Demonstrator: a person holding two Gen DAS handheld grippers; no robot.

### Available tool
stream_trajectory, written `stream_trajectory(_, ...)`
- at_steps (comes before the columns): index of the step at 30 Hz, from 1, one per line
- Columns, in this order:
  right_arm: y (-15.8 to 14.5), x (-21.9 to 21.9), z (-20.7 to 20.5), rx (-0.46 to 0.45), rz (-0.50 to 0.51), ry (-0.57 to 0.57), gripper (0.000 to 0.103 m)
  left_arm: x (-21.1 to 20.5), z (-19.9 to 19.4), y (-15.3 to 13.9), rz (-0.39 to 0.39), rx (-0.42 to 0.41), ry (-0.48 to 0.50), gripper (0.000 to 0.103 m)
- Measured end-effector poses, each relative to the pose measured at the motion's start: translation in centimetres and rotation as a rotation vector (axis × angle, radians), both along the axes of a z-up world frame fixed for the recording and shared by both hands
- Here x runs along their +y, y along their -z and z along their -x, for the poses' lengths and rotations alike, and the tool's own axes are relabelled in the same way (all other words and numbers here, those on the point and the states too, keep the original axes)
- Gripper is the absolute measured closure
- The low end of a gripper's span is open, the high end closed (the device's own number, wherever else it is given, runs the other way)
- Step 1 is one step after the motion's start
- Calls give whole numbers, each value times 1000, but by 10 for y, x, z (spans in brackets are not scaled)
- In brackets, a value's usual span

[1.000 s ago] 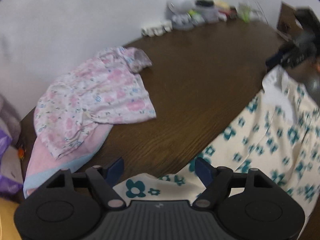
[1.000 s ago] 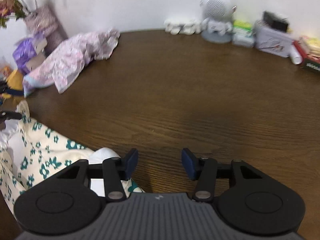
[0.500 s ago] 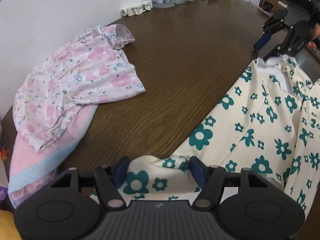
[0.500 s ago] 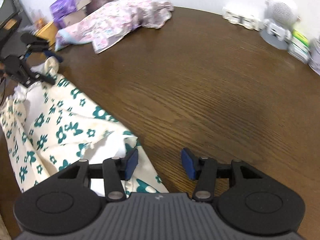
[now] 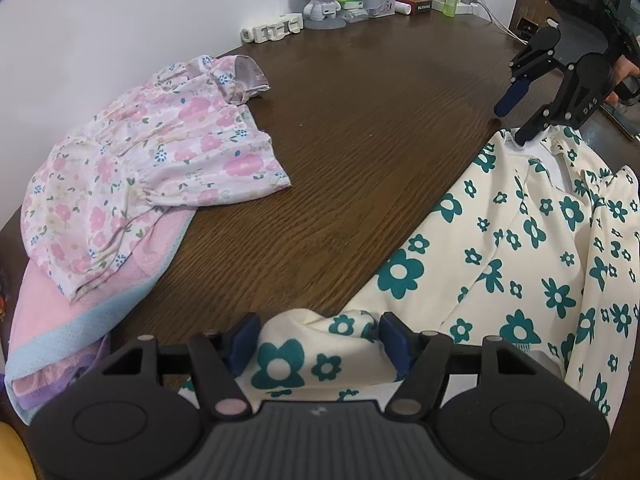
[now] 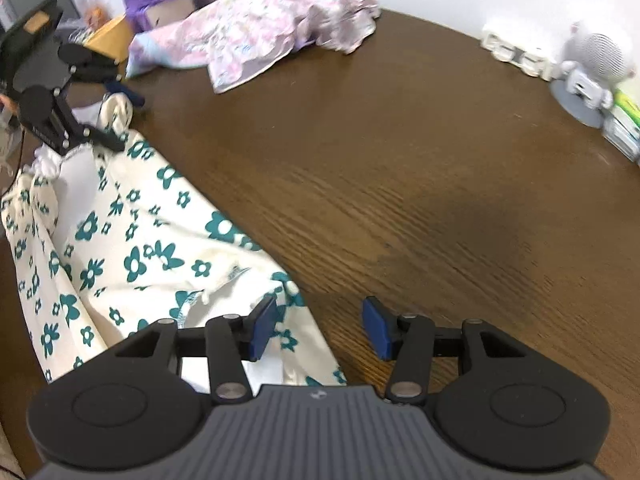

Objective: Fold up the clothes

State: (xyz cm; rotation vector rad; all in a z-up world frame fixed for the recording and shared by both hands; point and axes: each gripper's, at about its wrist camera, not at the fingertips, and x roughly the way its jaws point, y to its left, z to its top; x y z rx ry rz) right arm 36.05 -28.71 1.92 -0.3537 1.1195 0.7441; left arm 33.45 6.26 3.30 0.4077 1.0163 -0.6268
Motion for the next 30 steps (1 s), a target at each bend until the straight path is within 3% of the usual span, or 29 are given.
stream_trajectory(3, 1, 13, 5, -20, 48, -43, 61, -2, 3, 0, 9, 1, 7, 53)
stream_trajectory(5, 1, 22, 9, -35, 80, -72, 84, -8, 9, -3, 7, -17, 24, 71)
stream_trajectory(6, 1, 27, 12, -43, 95, -88, 93, -11, 13, -4, 0, -35, 34, 83)
stream_trajectory(7, 0, 32, 16, -57, 116, -104, 93, -16, 18, -6, -12, -61, 42, 87)
stream_trajectory(12, -9, 54, 52, -233, 263, -177, 99, -27, 69, -27, -57, -319, 86, 89)
stream_trajectory(16, -24, 61, 114, -518, 364, -227, 99, -29, 139, -29, -135, -604, 133, 89)
stream_trajectory(18, -22, 63, 153, -665, 420, -267, 99, -31, 174, -21, -174, -689, 161, 89)
stream_trajectory(22, 2, 65, 224, -781, 469, -332, 99, -39, 225, 8, -247, -718, 223, 88)
stream_trajectory(27, 28, 65, 265, -790, 493, -320, 101, -43, 250, 29, -283, -707, 203, 87)
stream_trajectory(30, 34, 62, 271, -776, 495, -286, 101, -42, 252, 29, -272, -687, 163, 78)
